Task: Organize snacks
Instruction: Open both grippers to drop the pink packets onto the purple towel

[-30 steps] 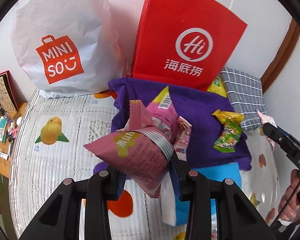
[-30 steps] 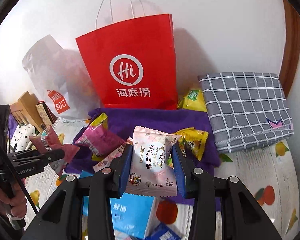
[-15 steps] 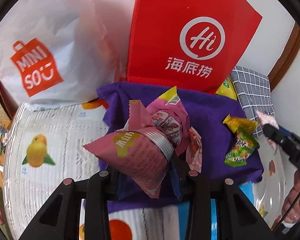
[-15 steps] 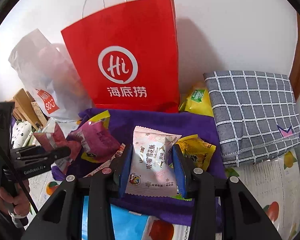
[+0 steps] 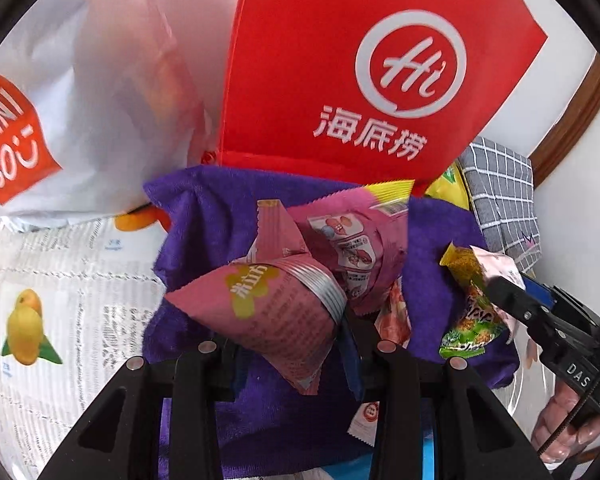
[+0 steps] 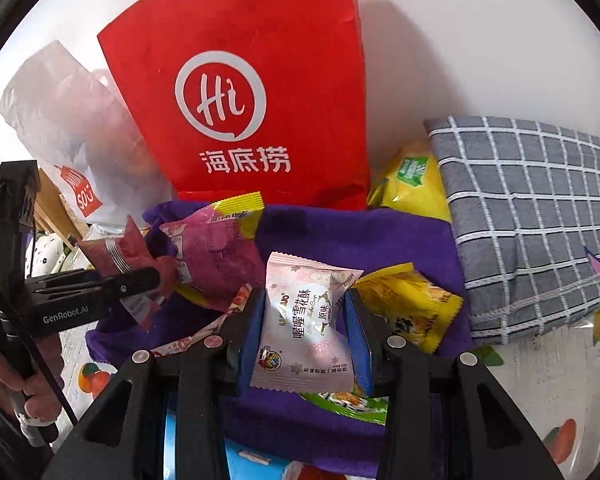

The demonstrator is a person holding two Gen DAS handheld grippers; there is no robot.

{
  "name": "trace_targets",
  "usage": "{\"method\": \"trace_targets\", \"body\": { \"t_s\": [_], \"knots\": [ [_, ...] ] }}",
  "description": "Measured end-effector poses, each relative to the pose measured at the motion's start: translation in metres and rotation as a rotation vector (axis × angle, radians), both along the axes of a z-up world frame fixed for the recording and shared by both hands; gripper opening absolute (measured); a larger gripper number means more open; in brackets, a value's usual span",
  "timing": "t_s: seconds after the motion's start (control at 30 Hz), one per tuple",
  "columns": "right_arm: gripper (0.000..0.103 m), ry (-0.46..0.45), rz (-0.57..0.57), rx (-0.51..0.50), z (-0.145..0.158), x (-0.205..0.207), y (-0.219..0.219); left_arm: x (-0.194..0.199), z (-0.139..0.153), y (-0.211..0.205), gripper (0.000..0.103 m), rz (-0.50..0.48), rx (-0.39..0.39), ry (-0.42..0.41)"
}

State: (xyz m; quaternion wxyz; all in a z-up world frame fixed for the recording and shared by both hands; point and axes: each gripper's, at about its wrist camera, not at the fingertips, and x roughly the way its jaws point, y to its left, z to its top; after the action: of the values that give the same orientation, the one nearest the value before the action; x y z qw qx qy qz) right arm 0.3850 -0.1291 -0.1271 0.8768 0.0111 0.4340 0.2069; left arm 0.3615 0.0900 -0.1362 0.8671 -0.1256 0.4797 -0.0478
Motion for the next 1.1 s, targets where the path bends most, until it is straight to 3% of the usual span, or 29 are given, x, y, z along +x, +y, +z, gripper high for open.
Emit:
{"method": "trace_targets", "body": {
  "t_s": [0.7,0.77,0.9,1.07,1.1],
  "knots": [
    [0.041,0.042,0.016,-0.054,-0.022,0.008,0.014,0.000,-0.010,-0.024,0.038,-0.086,-0.038,0.058],
    [0.041,0.041,0.014,-0.059,-0.022,0.006,0.014,-0.002,-0.009,-0.026,0.041,-0.103,-0.046,0.058],
    [0.043,0.044,0.015,-0.073,-0.019,0.001,0.015,-0.009,-0.004,-0.030,0.064,-0.104,-0.005,0.048],
    [0.056,0.022,0.017,-0.061,-0.006,-0.012,0.013,-0.021,0.006,-0.029,0.066,-0.099,0.016,0.040],
    [0.063,0.007,0.017,-0.052,-0.001,-0.017,0.012,-0.024,0.009,-0.029,0.066,-0.101,0.010,0.038]
  ]
}}
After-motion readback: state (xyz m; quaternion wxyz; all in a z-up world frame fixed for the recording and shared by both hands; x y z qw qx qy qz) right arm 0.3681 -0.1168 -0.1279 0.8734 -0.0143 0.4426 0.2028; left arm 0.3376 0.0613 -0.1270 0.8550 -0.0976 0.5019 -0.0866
